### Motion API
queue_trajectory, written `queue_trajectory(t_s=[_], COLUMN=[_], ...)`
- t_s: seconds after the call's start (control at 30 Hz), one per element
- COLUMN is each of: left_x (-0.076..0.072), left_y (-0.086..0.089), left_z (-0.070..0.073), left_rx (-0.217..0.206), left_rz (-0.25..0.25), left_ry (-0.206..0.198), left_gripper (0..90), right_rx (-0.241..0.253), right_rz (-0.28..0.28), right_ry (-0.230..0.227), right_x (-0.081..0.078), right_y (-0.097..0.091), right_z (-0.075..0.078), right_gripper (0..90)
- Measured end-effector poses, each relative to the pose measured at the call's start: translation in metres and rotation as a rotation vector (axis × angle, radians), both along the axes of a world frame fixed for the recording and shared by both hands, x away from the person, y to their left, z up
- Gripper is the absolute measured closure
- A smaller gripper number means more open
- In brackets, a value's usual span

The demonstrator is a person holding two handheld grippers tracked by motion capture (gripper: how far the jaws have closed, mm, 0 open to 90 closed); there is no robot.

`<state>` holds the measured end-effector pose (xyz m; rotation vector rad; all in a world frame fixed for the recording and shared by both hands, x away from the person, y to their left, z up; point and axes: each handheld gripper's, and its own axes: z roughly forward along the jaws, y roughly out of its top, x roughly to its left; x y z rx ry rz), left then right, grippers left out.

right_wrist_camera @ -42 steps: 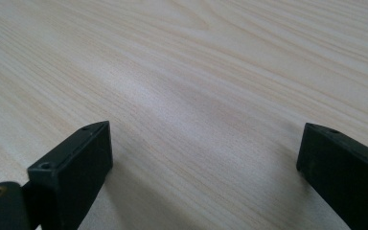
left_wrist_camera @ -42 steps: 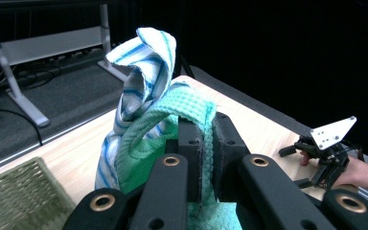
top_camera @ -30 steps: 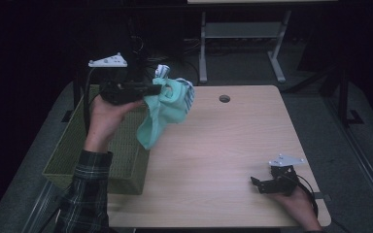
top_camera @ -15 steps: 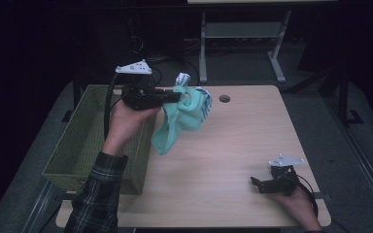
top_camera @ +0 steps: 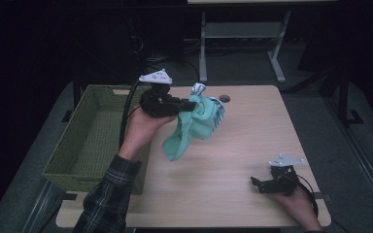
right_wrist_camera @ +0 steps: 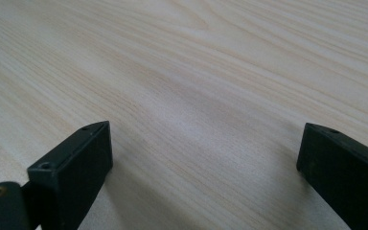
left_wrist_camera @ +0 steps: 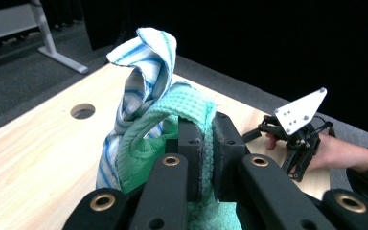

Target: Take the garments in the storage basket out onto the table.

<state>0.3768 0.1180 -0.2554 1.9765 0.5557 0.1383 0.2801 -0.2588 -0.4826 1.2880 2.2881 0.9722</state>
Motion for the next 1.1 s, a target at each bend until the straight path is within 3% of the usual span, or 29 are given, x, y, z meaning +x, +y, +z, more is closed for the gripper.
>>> queue_trajectory(t_s=[0.57, 1.1], left_x=[-0.003, -0.002], left_y=[-0.038, -0.072], left_z=[-0.034, -0.088], left_rx=[0.031, 0.089], left_rz=[-0.040, -0.065], left_ry=[0.036, 0.097], left_gripper=[84.0, 84.0], right_rx=[-0.002, -0.002], right_rz=[0.001, 0.002], right_ry=[-0.003, -0.002], right_x=[0.000, 0.000], right_y=[0.000, 0.000], right_z=[0.000, 0.000], right_gripper=[4.4, 4.5])
